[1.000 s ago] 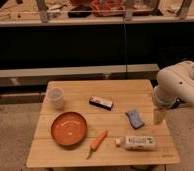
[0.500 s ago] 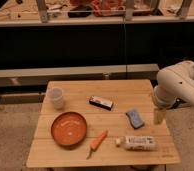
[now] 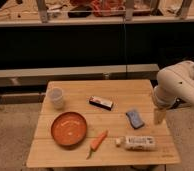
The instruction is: Wipe the white sponge on the table
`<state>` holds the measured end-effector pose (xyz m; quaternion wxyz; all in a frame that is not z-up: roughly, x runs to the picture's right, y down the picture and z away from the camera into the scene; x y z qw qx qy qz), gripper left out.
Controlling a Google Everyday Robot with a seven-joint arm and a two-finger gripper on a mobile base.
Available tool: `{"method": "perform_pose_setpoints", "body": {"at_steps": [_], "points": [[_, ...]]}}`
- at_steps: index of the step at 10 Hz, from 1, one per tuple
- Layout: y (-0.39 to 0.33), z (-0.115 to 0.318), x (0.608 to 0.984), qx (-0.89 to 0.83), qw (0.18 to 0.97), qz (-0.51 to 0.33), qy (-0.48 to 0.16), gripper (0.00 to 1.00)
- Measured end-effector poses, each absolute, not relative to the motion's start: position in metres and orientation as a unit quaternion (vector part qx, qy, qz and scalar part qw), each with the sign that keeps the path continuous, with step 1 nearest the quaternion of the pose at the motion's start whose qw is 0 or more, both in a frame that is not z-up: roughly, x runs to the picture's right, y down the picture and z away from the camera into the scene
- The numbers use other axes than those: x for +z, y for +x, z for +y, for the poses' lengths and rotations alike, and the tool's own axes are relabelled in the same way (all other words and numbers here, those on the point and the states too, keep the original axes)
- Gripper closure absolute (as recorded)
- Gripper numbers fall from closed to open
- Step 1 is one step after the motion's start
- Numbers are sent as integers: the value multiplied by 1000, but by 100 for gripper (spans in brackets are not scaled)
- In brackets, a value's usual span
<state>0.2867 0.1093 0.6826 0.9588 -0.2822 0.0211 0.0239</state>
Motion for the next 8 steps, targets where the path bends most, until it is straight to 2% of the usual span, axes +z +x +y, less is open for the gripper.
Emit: {"method": "perform_pose_setpoints", "body": {"at_steps": [8], "points": [[261, 112, 710, -73, 960, -8, -270, 20]]}}
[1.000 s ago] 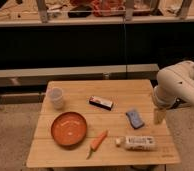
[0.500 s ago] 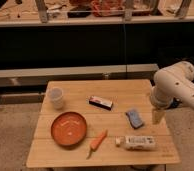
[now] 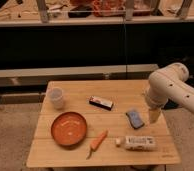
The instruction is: Wipe the white sponge on the table
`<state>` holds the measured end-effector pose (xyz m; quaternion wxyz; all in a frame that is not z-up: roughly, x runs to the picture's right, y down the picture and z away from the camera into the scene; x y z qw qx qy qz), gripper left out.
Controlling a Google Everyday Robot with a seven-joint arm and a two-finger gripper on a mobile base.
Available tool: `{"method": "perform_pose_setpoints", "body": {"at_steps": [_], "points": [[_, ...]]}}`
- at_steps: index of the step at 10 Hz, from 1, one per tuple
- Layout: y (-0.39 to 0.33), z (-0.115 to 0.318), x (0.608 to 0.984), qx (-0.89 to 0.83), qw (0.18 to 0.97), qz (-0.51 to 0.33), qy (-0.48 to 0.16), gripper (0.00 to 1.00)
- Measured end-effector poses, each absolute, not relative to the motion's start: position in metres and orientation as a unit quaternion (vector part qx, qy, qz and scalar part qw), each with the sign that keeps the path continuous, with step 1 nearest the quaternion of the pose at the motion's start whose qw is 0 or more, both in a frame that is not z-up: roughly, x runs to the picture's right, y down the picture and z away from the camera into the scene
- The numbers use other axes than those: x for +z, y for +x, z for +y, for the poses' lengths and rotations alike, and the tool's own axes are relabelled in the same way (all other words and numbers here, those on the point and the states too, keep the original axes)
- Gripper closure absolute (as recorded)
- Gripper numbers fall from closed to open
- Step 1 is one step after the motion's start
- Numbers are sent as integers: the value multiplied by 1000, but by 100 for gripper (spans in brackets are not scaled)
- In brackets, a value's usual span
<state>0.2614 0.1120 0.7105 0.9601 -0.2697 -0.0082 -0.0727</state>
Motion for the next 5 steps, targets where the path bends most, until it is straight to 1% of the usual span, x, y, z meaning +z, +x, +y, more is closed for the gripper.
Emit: {"method": "perform_pose_setpoints", "body": {"at_steps": [5], "points": [[256, 120, 725, -125, 957, -28, -260, 20]]}}
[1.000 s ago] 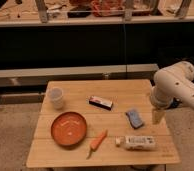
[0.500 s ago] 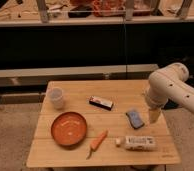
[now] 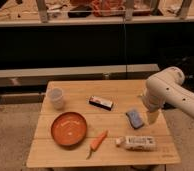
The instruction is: Wipe the white sponge on the table
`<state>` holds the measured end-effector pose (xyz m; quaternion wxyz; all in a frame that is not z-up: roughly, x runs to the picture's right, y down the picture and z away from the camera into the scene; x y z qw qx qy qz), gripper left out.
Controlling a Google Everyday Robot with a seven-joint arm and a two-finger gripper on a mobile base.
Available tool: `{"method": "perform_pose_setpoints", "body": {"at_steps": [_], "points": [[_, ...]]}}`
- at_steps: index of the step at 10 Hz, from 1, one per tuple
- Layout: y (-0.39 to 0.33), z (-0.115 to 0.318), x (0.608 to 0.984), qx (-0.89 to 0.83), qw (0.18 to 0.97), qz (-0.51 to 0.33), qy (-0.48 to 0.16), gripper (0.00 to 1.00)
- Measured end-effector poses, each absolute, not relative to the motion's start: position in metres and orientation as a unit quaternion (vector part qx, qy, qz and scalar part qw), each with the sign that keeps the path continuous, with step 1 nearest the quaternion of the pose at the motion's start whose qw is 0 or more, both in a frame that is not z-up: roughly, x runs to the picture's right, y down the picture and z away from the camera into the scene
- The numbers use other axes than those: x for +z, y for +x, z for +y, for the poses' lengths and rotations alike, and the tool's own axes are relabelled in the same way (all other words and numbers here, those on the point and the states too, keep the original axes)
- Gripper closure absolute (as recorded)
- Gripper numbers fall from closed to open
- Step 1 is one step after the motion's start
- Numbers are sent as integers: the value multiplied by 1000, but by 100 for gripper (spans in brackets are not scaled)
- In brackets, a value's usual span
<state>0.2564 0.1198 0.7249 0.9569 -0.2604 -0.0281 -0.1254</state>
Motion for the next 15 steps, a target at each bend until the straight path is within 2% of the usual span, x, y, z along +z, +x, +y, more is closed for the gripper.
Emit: {"method": "perform_pose_setpoints", "body": {"at_steps": [15], "points": [[243, 144, 761, -293, 923, -86, -236, 20]]}}
